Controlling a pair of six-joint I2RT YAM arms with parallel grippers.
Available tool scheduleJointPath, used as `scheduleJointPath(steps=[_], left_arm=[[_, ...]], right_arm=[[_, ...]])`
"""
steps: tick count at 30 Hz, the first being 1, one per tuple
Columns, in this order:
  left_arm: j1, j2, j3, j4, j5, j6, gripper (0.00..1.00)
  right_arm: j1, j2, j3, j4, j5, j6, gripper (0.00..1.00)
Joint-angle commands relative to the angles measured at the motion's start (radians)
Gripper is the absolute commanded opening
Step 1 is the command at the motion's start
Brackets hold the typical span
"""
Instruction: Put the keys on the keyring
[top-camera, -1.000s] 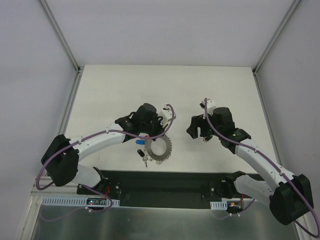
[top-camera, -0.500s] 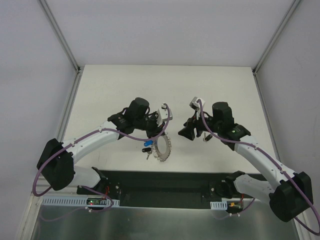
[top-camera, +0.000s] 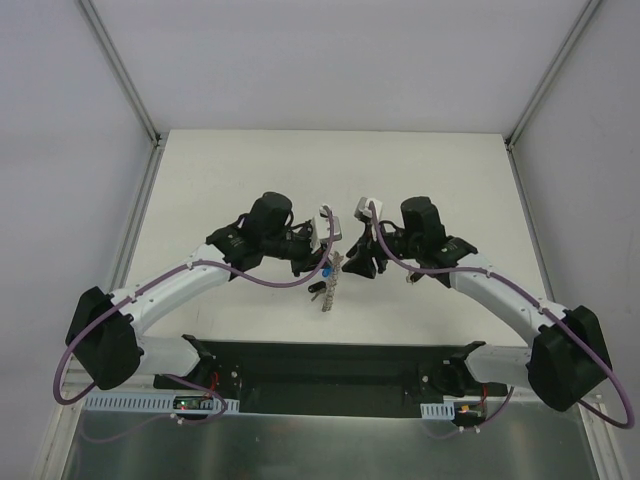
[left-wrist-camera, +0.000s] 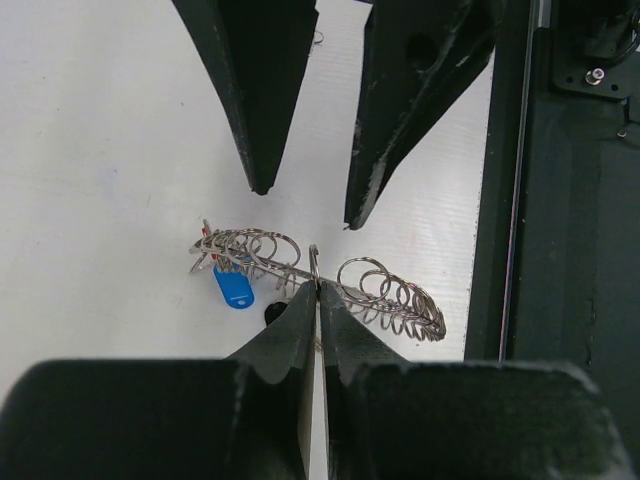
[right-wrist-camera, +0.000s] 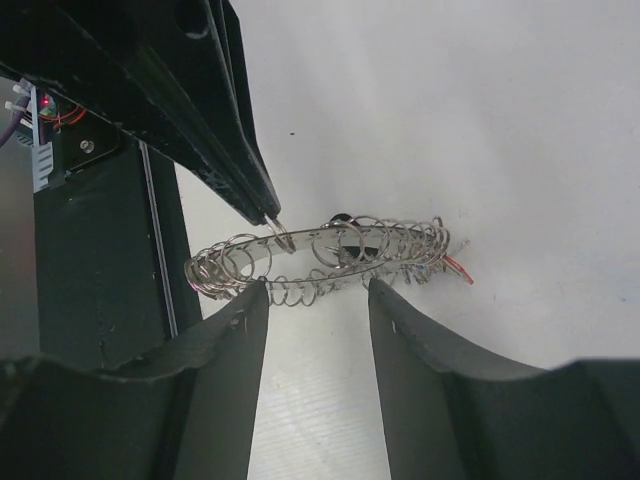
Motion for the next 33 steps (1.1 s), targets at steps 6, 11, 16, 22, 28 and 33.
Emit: scheduleJointPath(steps=[6,11,16,22,28,33], left_arm=[[0.017,-0.036,0.061,0.031,0.106,-0.004,0.00],[0.024,-0.029,0.061,0.052,0.126,-0.027,0.00],[0.031,-0.042,0.054,0.086,0.147,-0.052,0.00],[0.034,-0.051,0.043,0.111,0.167,-0.077,0.00],[0.037,-0.057,0.026,0.126,0.146,-0.092,0.00],[0.040,-0.074,0.005,0.144,0.077,-0.109,0.29]], right_arm=[[0.010,0.031,0.069,0.111,-0.093,-0.050,0.45],[0.011,0.037,0.070,0.122,-0.136,-0.053,0.41],[0.014,0.042,0.070,0.120,-0.162,-0.055,0.36],[0.017,0.048,0.073,0.119,-0.181,-0.058,0.27],[0.019,0.036,0.078,0.110,-0.193,-0.055,0.04],[0.020,0.017,0.095,0.093,-0.176,-0.038,0.01]])
